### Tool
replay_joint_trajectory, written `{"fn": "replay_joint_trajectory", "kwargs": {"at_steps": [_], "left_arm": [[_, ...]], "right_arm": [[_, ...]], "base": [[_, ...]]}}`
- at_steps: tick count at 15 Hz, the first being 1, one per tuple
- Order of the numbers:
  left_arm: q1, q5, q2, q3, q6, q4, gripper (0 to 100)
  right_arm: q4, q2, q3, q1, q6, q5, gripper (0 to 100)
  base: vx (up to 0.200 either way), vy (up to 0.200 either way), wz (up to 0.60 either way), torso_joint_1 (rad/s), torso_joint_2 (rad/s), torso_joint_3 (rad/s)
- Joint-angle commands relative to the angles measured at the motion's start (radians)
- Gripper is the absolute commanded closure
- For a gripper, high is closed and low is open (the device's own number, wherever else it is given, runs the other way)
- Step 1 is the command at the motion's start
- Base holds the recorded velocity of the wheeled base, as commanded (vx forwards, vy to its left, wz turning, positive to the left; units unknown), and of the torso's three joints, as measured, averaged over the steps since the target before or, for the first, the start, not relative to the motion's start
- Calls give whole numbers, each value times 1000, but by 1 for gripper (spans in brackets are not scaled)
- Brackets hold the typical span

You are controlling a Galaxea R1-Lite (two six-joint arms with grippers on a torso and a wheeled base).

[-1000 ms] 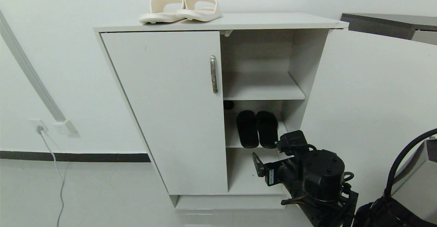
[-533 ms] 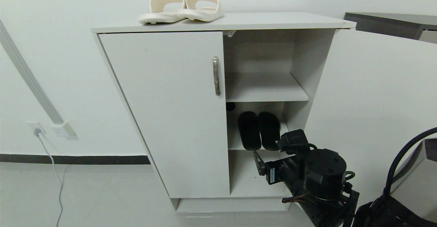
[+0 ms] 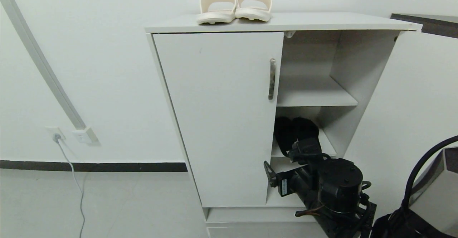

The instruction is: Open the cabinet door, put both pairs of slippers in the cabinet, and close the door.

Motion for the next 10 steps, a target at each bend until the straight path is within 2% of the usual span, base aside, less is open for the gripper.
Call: {"fn": "replay_joint_trajectory", "kwargs": {"at_steps": [1,6,10], "left_arm": [[1,0,0,0,0,0,100],[1,0,0,0,0,0,100],[0,0,0,0,0,0,100]], "right_arm": [[-2,5,7,1,0,7,0],[-2,5,10,1,0,8,0],[-23,6,13,-1,-2,8,0]], "base": [[0,200,0,7,-2,2],[0,200,0,2,2,4],[0,0,0,0,0,0]]}}
